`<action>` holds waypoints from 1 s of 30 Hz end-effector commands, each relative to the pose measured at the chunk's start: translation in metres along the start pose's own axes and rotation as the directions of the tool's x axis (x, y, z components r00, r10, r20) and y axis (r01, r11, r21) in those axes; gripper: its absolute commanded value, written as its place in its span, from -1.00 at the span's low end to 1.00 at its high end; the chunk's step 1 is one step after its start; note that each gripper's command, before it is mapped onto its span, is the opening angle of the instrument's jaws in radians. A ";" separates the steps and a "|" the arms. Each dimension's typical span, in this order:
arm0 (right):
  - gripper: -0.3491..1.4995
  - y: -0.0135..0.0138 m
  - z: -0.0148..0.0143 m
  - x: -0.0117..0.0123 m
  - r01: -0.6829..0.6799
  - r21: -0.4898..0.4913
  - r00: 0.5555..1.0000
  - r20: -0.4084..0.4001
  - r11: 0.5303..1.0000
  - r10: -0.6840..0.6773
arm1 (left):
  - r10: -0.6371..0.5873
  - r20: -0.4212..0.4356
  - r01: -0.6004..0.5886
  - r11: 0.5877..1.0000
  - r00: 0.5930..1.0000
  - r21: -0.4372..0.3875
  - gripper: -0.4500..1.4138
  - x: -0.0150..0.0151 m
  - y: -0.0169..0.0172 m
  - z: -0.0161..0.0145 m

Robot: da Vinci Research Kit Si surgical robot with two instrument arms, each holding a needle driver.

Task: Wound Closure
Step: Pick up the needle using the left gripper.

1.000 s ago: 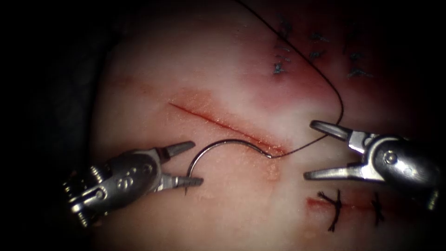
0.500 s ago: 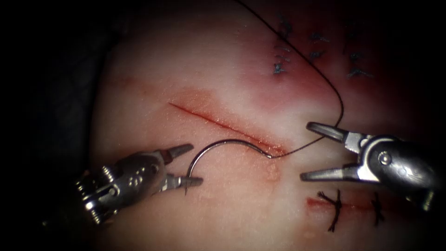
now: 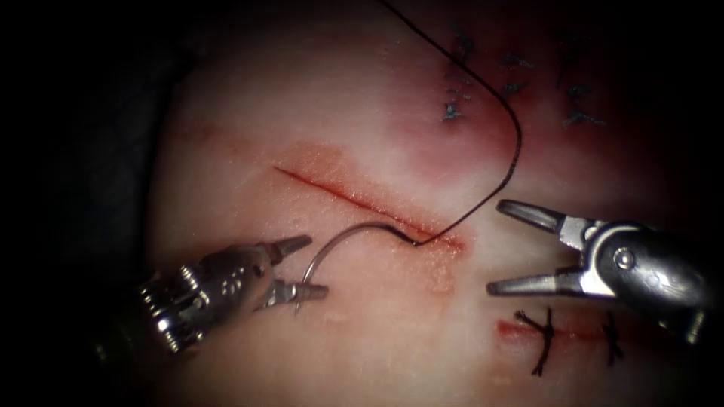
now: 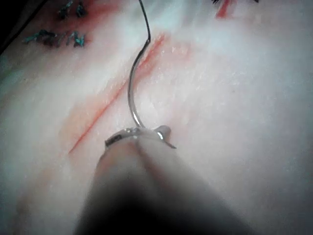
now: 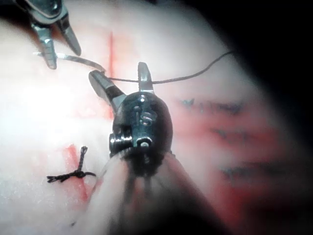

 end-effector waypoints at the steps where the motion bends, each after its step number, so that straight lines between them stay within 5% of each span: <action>1: 0.29 0.0003 0.0007 -0.0001 0.002 0.000 1.000 -0.001 1.000 -0.002 | -0.001 -0.005 0.001 1.000 1.000 0.000 0.24 0.0004 -0.0002 0.0007; 4: 0.29 0.0002 0.0008 0.0000 0.001 -0.001 1.000 -0.001 1.000 -0.001 | -0.010 -0.016 0.010 1.000 1.000 -0.025 0.12 0.0005 -0.0003 0.0006; 15: 0.29 0.0001 0.0005 0.0004 0.004 0.001 1.000 0.000 1.000 -0.004 | -0.036 -0.025 0.036 0.999 0.999 -0.018 -0.89 0.0011 -0.0010 -0.0003; 30: 0.31 -0.0004 -0.0019 0.0033 0.018 -0.013 0.999 -0.035 1.000 -0.018 | -0.075 -0.120 0.075 0.997 0.990 -0.005 -0.89 0.0016 -0.0034 -0.0026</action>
